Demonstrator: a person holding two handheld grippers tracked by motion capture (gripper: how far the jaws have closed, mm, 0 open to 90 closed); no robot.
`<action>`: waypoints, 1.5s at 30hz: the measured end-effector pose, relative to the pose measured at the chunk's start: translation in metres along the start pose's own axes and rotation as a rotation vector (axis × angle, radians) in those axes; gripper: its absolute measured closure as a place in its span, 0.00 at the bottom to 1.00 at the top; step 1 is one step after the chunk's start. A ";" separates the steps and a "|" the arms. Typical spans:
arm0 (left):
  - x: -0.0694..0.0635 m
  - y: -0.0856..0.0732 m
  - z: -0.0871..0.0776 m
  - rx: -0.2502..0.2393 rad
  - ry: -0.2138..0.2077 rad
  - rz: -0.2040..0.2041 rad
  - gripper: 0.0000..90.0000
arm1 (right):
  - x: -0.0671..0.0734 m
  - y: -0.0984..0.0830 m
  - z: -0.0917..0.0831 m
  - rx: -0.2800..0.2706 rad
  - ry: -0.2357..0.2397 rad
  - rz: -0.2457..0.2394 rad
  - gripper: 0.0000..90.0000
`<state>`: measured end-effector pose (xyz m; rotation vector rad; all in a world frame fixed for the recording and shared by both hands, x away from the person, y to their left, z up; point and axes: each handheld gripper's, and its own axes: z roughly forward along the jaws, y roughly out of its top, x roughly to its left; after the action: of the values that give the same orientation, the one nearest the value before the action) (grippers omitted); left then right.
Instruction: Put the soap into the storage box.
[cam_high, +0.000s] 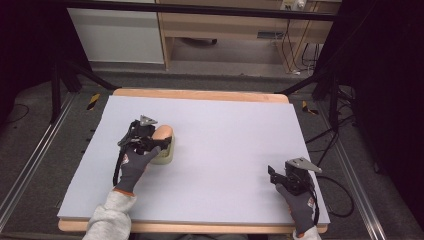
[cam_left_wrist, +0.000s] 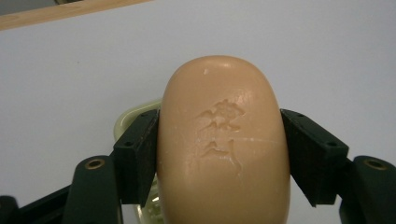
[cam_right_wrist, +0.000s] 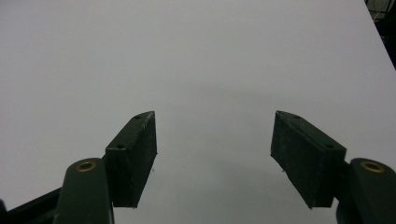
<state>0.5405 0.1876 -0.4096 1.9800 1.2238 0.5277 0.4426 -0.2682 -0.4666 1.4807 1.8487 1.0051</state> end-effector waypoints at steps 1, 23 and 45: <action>0.001 -0.001 0.001 0.000 0.002 -0.009 0.36 | 0.000 0.000 0.000 0.000 0.001 0.001 0.35; 0.009 -0.011 0.021 0.064 0.039 -0.001 0.36 | 0.002 0.000 0.001 0.003 0.014 0.000 0.35; 0.009 -0.020 0.036 0.115 0.046 0.000 0.35 | 0.001 -0.001 0.001 0.005 0.014 0.000 0.35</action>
<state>0.5566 0.1876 -0.4486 2.0744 1.3086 0.5161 0.4432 -0.2668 -0.4679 1.4804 1.8621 1.0137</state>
